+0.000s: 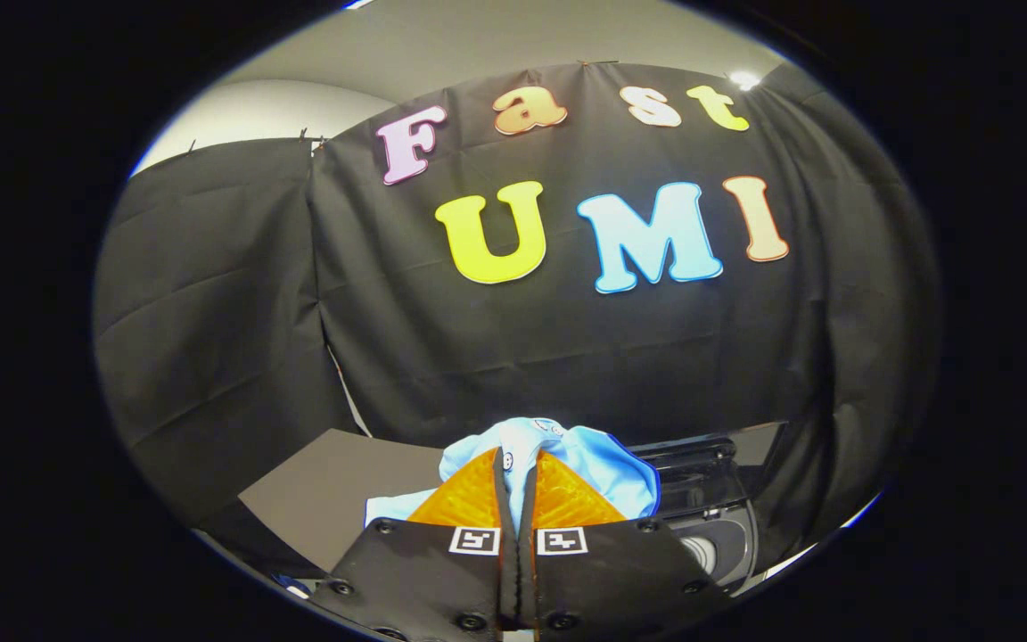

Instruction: Put the clothes into the washing machine and then close the washing machine lid.

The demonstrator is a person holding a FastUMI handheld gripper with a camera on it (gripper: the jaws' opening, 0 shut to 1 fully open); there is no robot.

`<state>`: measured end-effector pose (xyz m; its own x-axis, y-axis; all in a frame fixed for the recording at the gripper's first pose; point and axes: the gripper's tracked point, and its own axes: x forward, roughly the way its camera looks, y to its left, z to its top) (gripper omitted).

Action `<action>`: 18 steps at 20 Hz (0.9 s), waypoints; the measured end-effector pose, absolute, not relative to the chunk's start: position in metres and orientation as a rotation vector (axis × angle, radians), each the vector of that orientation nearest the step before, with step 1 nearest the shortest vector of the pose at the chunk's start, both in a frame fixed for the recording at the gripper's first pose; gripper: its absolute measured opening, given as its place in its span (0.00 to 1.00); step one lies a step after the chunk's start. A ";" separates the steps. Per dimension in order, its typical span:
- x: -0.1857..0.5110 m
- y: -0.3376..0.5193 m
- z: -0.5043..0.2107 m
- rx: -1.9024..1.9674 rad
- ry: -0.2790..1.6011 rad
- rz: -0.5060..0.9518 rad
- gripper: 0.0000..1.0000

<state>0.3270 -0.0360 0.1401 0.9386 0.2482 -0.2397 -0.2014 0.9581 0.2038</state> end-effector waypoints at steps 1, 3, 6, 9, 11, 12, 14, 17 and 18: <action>0.327 -0.042 0.141 0.176 0.264 0.220 0.01; 0.326 -0.052 0.141 0.165 0.263 0.199 0.01; 0.326 -0.059 0.140 0.144 0.267 0.167 0.01; 0.327 -0.079 0.135 0.142 0.266 0.142 0.01; 0.329 -0.087 0.133 0.142 0.267 0.128 0.01; 0.329 -0.092 0.131 0.144 0.271 0.115 0.01; 0.331 -0.102 0.125 0.140 0.285 0.089 0.01; 0.331 -0.112 0.113 0.128 0.300 0.072 0.01; 0.332 -0.114 0.108 0.126 0.308 0.069 0.01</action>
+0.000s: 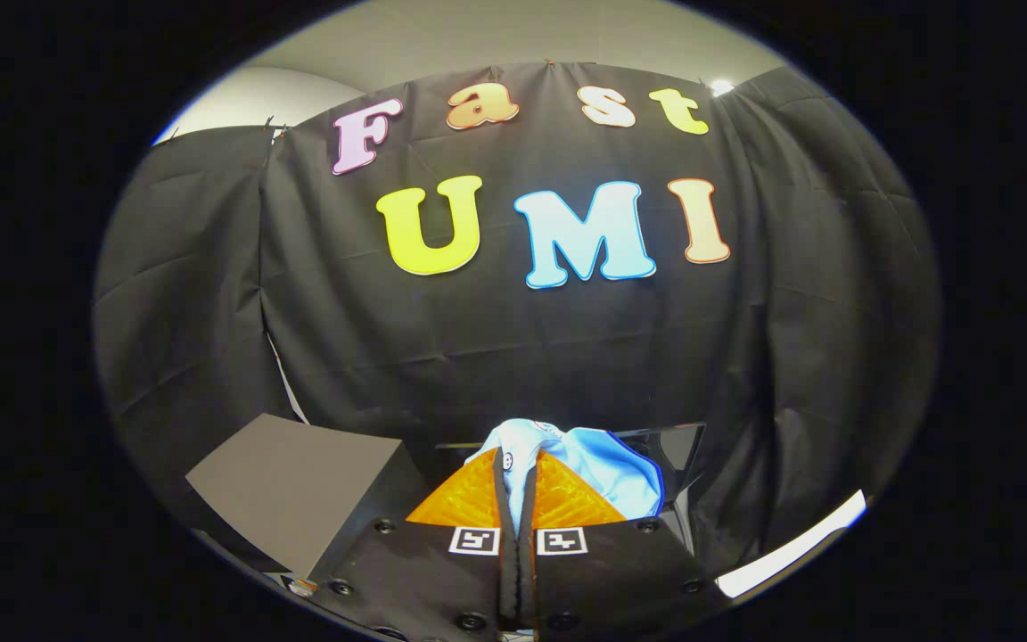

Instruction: Put the clothes into the washing machine and then close the washing machine lid.

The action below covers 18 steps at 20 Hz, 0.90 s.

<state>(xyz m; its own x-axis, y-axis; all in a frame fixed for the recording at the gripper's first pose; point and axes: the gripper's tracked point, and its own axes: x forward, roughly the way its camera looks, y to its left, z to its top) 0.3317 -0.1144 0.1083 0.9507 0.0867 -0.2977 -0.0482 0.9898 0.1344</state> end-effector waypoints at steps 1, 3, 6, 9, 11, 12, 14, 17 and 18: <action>0.333 -0.116 0.103 0.128 0.317 0.065 0.01; 0.334 -0.121 0.093 0.138 0.335 0.057 0.01; 0.336 -0.127 0.074 0.133 0.362 0.053 0.01; 0.338 -0.126 0.049 0.137 0.402 0.056 0.01; 0.341 -0.125 0.033 0.133 0.427 0.058 0.01; 0.342 -0.125 0.025 0.125 0.437 0.057 0.01; 0.344 -0.125 0.010 0.106 0.458 0.054 0.01; 0.348 -0.125 -0.013 0.099 0.492 0.049 0.01; 0.350 -0.124 -0.020 0.098 0.497 0.050 0.01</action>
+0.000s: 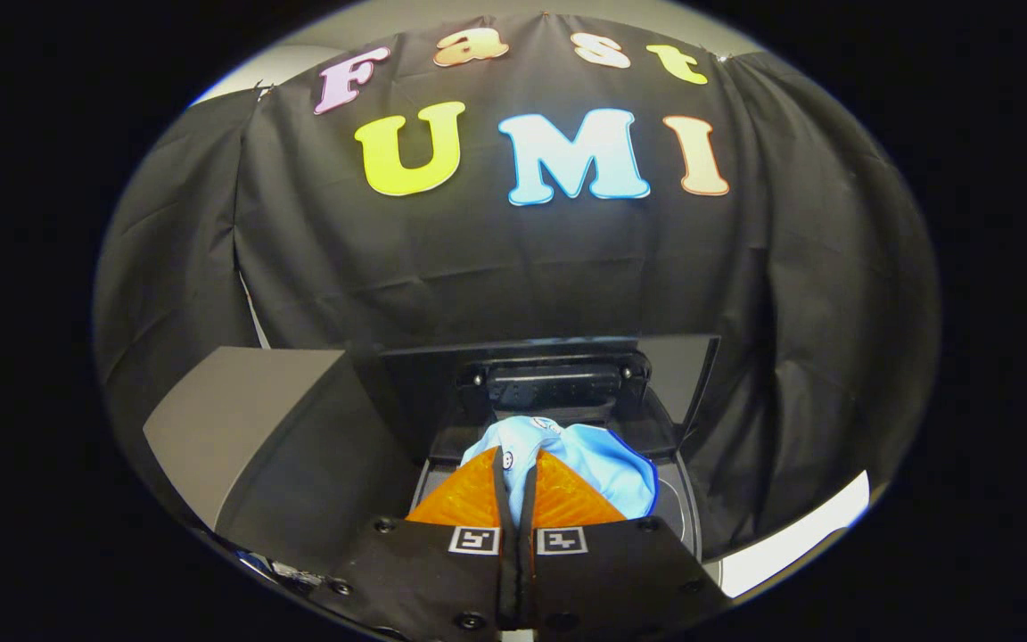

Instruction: Put the clothes into the washing machine and then close the washing machine lid.

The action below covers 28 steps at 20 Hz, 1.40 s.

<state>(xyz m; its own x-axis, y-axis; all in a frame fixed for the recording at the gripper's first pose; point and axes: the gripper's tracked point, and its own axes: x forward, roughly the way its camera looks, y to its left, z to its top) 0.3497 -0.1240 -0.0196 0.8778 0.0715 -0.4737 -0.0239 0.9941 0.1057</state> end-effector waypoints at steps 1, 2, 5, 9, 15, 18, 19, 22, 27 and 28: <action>0.348 -0.124 -0.026 0.087 0.505 0.047 0.02; 0.348 -0.124 -0.033 0.072 0.512 0.047 0.02; 0.349 -0.121 -0.057 0.042 0.549 0.048 0.02; 0.351 -0.122 -0.088 0.063 0.612 0.029 0.03; 0.341 -0.120 -0.124 0.070 0.708 0.014 0.08; 0.335 -0.119 -0.138 0.063 0.750 0.000 0.14; 0.334 -0.118 -0.142 0.067 0.750 0.004 0.17; 0.338 -0.118 -0.134 0.080 0.723 0.000 0.21; 0.334 -0.115 -0.134 0.074 0.726 0.001 0.97; 0.333 -0.116 -0.135 0.066 0.731 0.000 0.97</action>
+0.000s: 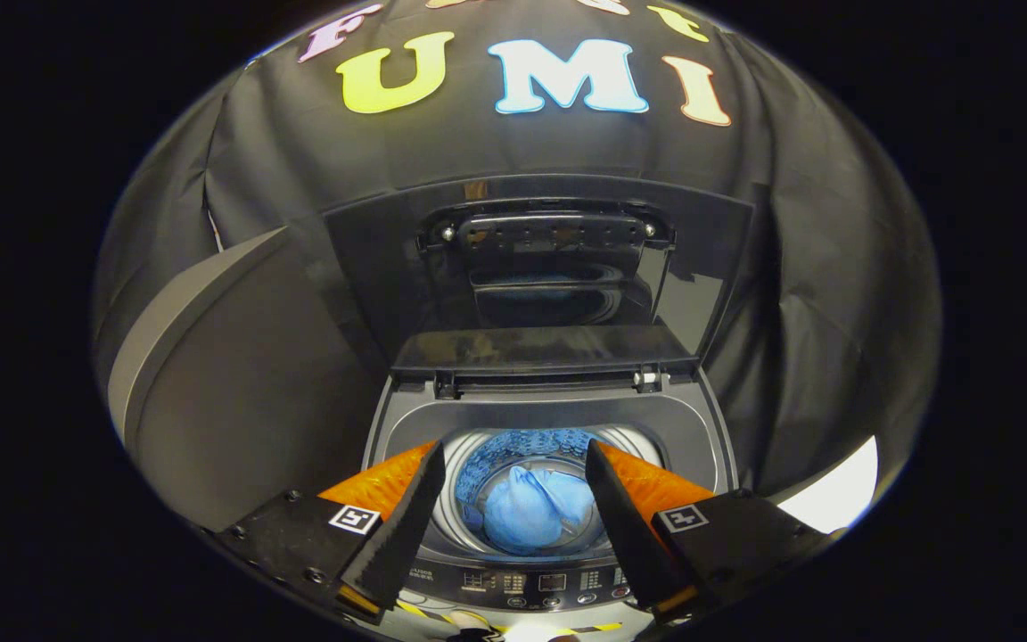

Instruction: Put the clothes into the washing machine and then close the washing machine lid.

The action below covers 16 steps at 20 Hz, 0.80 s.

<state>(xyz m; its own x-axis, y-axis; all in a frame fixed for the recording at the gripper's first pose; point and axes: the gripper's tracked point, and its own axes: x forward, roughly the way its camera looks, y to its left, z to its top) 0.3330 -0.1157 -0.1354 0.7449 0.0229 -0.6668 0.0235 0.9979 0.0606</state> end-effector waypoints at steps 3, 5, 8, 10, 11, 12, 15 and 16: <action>0.331 -0.113 -0.134 0.067 0.723 0.001 0.97; 0.335 -0.111 -0.123 0.059 0.687 0.006 0.97; 0.345 -0.108 -0.098 0.034 0.586 0.019 0.97; 0.352 -0.109 -0.078 0.035 0.506 0.018 0.97; 0.357 -0.109 -0.067 0.039 0.462 0.020 0.97; 0.362 -0.108 -0.055 0.042 0.423 0.024 0.97; 0.377 -0.113 -0.025 0.032 0.316 0.030 0.97; 0.383 -0.114 -0.018 0.032 0.294 0.030 0.97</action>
